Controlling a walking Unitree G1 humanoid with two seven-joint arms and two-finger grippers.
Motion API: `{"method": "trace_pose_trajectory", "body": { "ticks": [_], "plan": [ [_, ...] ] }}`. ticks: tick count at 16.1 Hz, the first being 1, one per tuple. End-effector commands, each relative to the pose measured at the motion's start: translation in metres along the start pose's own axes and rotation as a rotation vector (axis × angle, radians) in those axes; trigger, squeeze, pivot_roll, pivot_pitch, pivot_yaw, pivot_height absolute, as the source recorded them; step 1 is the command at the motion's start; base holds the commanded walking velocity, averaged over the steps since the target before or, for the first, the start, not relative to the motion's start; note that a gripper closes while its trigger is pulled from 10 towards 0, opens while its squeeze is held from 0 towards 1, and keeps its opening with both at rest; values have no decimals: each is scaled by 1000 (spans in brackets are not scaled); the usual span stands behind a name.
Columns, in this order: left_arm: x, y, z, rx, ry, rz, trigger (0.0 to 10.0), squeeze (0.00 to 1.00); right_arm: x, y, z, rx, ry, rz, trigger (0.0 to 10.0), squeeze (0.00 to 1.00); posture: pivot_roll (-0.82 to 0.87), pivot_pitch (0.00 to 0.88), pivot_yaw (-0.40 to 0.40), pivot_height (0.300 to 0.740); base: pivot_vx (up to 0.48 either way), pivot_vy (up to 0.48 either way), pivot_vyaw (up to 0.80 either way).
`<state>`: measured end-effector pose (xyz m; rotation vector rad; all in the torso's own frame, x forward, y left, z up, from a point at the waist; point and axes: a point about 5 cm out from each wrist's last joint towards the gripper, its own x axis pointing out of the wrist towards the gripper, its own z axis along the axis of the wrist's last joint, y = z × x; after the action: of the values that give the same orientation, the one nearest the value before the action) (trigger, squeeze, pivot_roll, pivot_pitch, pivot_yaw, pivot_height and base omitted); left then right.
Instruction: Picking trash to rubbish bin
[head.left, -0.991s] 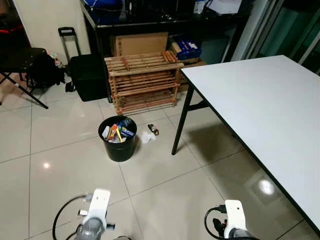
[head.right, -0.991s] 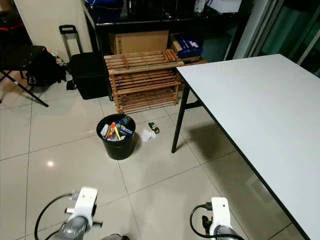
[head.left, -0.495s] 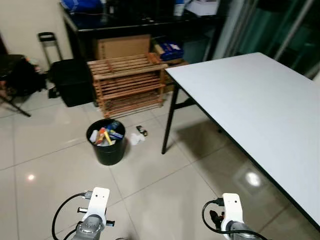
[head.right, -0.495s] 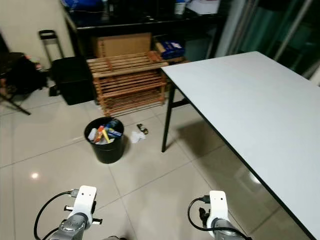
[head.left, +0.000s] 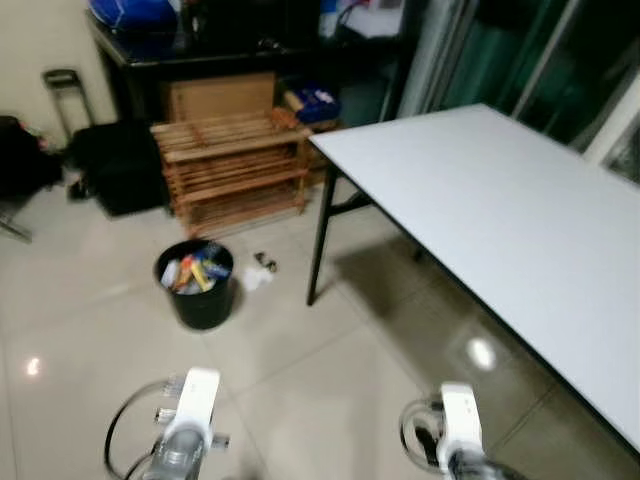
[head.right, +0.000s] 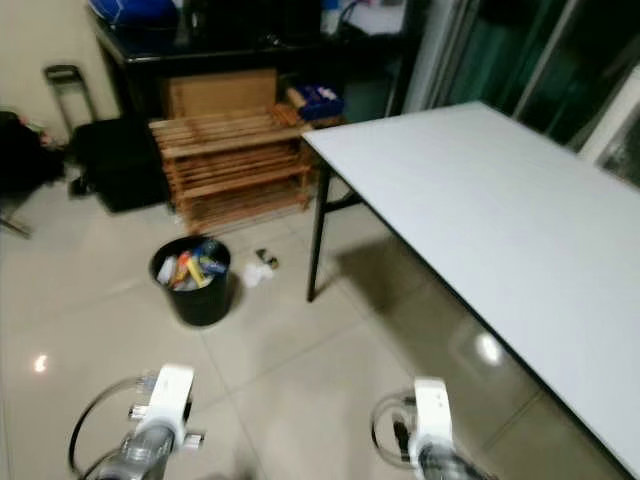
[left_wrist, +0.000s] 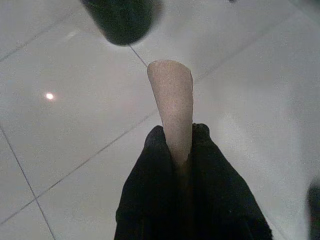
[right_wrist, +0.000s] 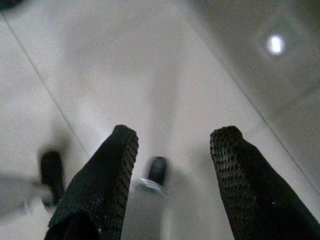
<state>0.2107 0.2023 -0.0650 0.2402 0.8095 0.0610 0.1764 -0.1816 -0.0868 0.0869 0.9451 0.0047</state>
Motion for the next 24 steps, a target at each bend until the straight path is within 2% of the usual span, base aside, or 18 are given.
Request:
{"method": "trace_pose_trajectory", "body": {
  "ticks": [1,9,21,24],
  "plan": [
    [-2,-2,-8,-17,27,6,10000,0,2,-4,17,-5,-51,-4,10000,0,4,0,-71,740,0,0,0],
    [-2,-2,-8,-26,25,12,10000,0,2,-7,20,0,-66,-1,10000,0,3,0,-80,740,215,0,0],
    [-2,-1,-9,-19,27,11,10000,0,1,-7,12,3,-43,-5,10000,0,-1,4,-75,740,246,0,0],
    [-2,0,-12,5,47,26,10000,0,1,-8,13,2,-41,-8,10000,0,-1,0,-74,740,274,0,0]
  ]
}}
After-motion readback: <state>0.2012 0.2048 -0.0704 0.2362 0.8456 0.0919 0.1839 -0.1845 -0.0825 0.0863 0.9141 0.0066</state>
